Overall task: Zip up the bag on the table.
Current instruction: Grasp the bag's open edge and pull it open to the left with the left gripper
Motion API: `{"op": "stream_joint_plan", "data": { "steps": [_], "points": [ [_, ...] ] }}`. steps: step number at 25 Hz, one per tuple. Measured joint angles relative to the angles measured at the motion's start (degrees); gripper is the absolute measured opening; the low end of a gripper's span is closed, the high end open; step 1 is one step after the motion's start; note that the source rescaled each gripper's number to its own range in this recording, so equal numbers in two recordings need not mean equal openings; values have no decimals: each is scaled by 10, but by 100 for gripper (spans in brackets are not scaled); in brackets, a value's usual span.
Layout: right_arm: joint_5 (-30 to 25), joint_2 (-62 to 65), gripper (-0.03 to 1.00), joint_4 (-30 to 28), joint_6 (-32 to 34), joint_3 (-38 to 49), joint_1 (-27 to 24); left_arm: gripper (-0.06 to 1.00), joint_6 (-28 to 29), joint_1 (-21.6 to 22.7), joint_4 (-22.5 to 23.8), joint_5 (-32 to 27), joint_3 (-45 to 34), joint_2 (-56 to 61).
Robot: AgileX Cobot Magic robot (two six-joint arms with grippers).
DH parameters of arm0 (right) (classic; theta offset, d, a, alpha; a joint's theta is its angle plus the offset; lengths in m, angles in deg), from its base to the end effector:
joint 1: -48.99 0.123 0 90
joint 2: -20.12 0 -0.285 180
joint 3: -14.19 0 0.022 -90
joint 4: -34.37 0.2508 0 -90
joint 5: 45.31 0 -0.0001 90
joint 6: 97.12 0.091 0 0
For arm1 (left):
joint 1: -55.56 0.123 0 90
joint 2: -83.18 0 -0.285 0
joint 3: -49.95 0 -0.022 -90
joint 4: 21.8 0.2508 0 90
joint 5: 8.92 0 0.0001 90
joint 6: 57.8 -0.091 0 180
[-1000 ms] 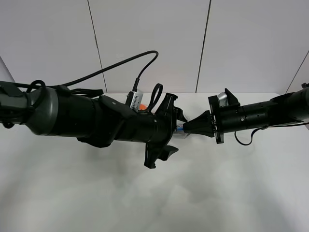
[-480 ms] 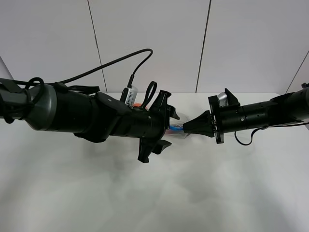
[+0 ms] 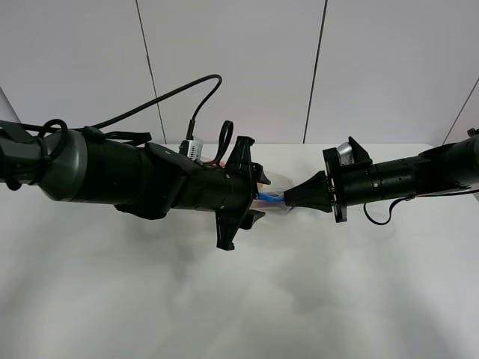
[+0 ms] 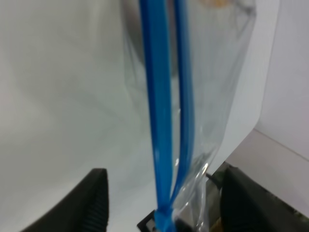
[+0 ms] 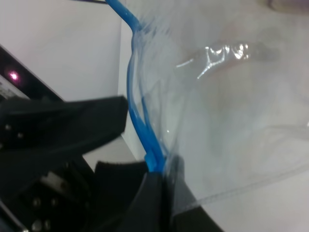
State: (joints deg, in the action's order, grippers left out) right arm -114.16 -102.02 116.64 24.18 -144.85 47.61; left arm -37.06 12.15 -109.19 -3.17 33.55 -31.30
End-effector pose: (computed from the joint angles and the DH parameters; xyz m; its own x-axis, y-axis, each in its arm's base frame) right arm 0.3323 0.0762 0.1439 -0.9862 0.0946 -0.1360 -0.0909 0.3777 0.9215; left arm 0.2901 -0.2621 0.1759 -0.4504 -0.8757 0.1741 -0.6449 0.1842 -0.7417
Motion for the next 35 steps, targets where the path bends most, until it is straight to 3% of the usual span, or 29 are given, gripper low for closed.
{"op": "stream_joint_plan", "data": {
  "steps": [5, 20, 27, 32, 35],
  "points": [
    [0, 0, 0, 0, 0, 0, 0, 63, 0, 0, -2, 10, 0, 0],
    [0, 0, 0, 1, 0, 0, 0, 62, 20, 0, -2, 18, 0, -1],
    [1, 0, 0, 7, 0, 0, 0, 62, 29, 0, -4, -28, 23, -34],
    [1, 0, 0, 8, 0, 0, 0, 62, 29, 0, -4, -18, 39, -35],
    [1, 0, 0, 8, 0, 0, 0, 54, 19, 0, -4, -20, 40, -35]
  ]
}}
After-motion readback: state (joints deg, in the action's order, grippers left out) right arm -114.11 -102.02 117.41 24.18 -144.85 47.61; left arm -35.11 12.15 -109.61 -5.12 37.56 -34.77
